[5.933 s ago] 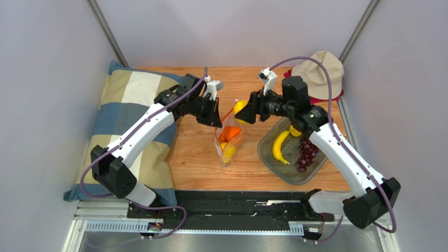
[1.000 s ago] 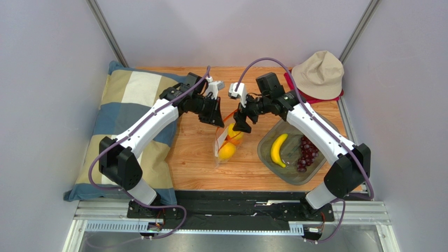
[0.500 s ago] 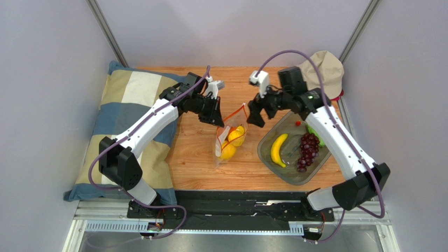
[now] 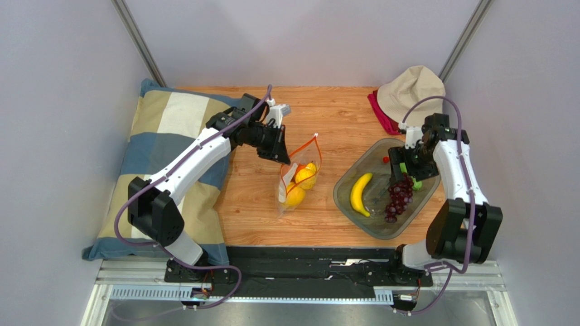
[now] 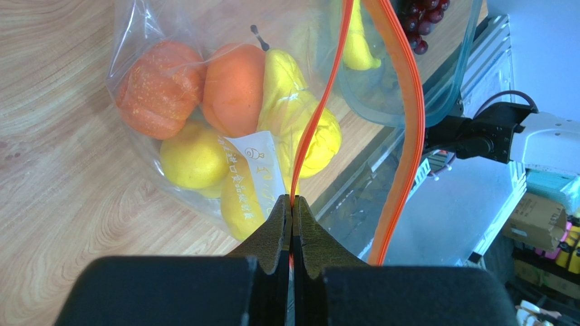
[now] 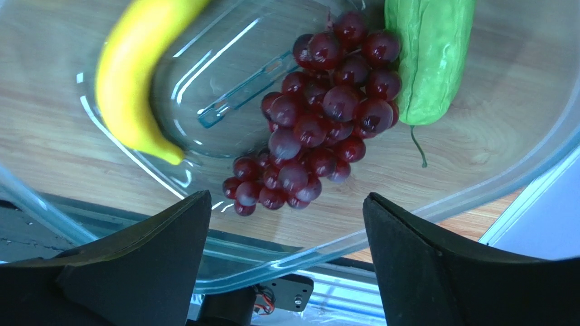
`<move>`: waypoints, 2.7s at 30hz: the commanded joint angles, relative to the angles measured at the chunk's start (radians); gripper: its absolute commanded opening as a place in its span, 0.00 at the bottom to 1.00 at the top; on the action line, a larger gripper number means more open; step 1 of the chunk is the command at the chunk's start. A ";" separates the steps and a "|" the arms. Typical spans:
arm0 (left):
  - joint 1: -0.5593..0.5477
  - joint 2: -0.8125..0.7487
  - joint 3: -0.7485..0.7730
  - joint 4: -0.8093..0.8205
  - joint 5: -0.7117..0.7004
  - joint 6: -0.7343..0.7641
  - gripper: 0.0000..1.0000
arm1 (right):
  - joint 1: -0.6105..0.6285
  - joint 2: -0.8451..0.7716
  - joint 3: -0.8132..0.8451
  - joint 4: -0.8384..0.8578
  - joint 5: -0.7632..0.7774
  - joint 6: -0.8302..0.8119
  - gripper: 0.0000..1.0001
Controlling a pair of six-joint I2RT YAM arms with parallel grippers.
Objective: Place the food in the zip-top bag and seal the zipper
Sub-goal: Pick up the fake fruit from the bin, then place the fake fruit in the zipper food storage bag.
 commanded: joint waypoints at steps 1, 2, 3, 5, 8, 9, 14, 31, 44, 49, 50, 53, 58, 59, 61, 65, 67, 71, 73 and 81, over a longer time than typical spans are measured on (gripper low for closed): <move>0.003 -0.036 0.012 0.025 0.012 0.016 0.00 | 0.002 0.097 -0.003 0.066 0.093 0.064 0.85; 0.003 -0.038 0.012 0.025 0.009 0.017 0.00 | 0.001 0.119 -0.003 0.078 0.102 0.078 0.84; 0.003 -0.038 0.011 0.025 0.006 0.019 0.00 | 0.001 0.165 -0.005 0.100 0.127 0.084 0.84; 0.003 -0.039 0.009 0.025 0.003 0.019 0.00 | 0.001 0.208 -0.011 0.121 0.151 0.109 0.83; 0.003 -0.047 0.005 0.021 -0.002 0.019 0.00 | -0.001 0.258 -0.029 0.152 0.154 0.130 0.82; 0.003 -0.048 0.002 0.022 -0.002 0.019 0.00 | -0.001 0.275 -0.034 0.160 0.150 0.135 0.82; 0.003 -0.053 -0.011 0.019 -0.008 0.022 0.00 | -0.001 0.323 -0.045 0.184 0.119 0.155 0.69; 0.003 -0.058 0.000 0.024 0.001 0.005 0.00 | -0.021 -0.010 0.096 0.069 -0.243 0.186 0.00; 0.003 -0.053 0.009 0.038 -0.013 -0.023 0.00 | 0.148 -0.245 0.268 0.415 -0.597 0.649 0.00; 0.003 -0.055 0.015 0.038 -0.007 -0.027 0.00 | 0.359 -0.269 0.271 0.580 -0.518 0.817 0.00; 0.003 -0.058 0.017 0.036 -0.006 -0.029 0.00 | 0.387 -0.272 0.264 0.603 -0.483 0.830 0.00; 0.003 -0.062 0.012 0.036 -0.008 -0.029 0.00 | 0.490 -0.266 0.236 0.663 -0.423 0.844 0.00; 0.003 -0.065 0.009 0.038 -0.007 -0.041 0.00 | 0.619 -0.235 0.175 0.654 -0.381 0.789 0.00; 0.003 -0.065 0.009 0.039 -0.005 -0.044 0.00 | 0.648 -0.240 0.135 0.657 -0.357 0.758 0.00; 0.003 -0.068 0.009 0.045 -0.005 -0.047 0.00 | 0.680 -0.245 0.094 0.667 -0.332 0.738 0.00; 0.003 -0.070 0.006 0.047 0.001 -0.047 0.00 | 0.746 -0.222 0.006 0.743 -0.300 0.727 0.00; 0.003 -0.070 0.006 0.050 0.006 -0.050 0.00 | 0.765 -0.196 0.001 0.763 -0.289 0.707 0.00; 0.003 -0.072 0.002 0.056 0.010 -0.064 0.00 | 0.777 -0.144 0.003 0.755 -0.310 0.765 0.00; 0.003 -0.076 -0.008 0.059 0.013 -0.072 0.00 | 0.777 -0.114 0.006 0.718 -0.338 0.805 0.00; 0.003 -0.094 -0.040 0.081 -0.013 -0.113 0.00 | 0.775 -0.022 0.008 0.622 -0.465 0.854 0.00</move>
